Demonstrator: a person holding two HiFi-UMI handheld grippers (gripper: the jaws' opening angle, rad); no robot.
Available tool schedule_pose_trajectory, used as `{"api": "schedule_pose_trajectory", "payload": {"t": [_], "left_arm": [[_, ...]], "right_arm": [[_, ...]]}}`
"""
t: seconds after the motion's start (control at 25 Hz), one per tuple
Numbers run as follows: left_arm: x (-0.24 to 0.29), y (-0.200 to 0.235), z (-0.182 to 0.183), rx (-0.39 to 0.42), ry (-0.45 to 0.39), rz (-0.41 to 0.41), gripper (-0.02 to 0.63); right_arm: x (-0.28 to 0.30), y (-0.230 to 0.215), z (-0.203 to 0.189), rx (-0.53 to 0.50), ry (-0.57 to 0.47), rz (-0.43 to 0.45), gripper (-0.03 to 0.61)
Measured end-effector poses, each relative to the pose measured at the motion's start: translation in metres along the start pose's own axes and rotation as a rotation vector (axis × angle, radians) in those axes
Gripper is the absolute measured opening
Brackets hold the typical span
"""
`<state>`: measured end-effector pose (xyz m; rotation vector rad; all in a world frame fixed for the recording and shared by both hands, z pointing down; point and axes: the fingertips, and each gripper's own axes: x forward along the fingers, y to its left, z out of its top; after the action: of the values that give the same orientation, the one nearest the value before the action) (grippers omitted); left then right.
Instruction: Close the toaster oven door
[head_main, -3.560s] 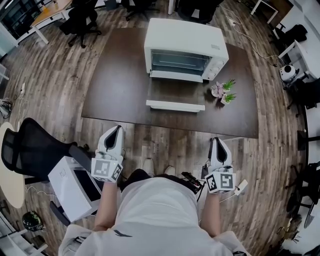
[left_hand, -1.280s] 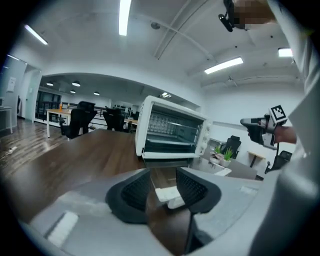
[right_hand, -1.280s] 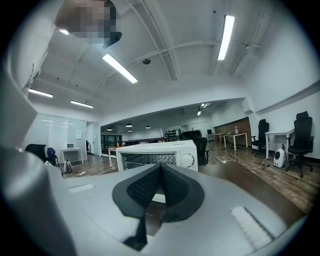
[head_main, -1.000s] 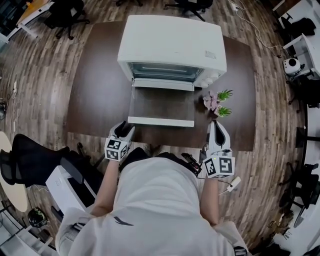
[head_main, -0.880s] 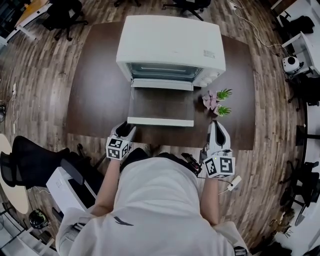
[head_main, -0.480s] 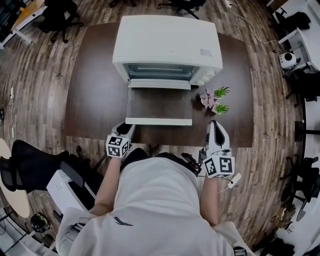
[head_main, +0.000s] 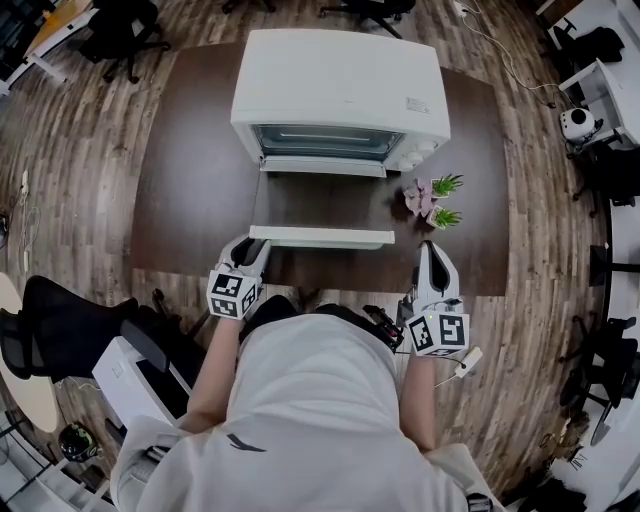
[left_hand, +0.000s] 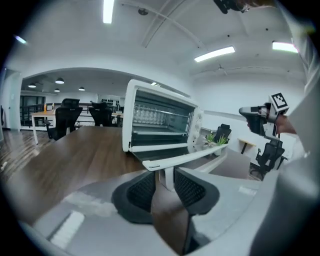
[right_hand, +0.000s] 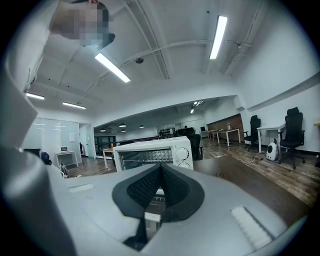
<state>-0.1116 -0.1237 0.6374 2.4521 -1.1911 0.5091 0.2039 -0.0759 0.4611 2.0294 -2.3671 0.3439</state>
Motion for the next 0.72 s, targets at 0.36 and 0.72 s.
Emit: {"api": "schedule_pose_trajectory", "payload": {"t": [0.36, 0.72], "left_arm": [[-0.009, 0.004, 0.089, -0.002, -0.196, -0.004, 0.104], [0.006, 0.025, 0.163, -0.040, -0.364, -0.033, 0.103]], "right_arm": [[0.002, 0.003, -0.002, 0.004, 0.005, 0.002, 0.002], [0.004, -0.005, -0.001, 0.018, -0.001, -0.015, 0.002]]}}
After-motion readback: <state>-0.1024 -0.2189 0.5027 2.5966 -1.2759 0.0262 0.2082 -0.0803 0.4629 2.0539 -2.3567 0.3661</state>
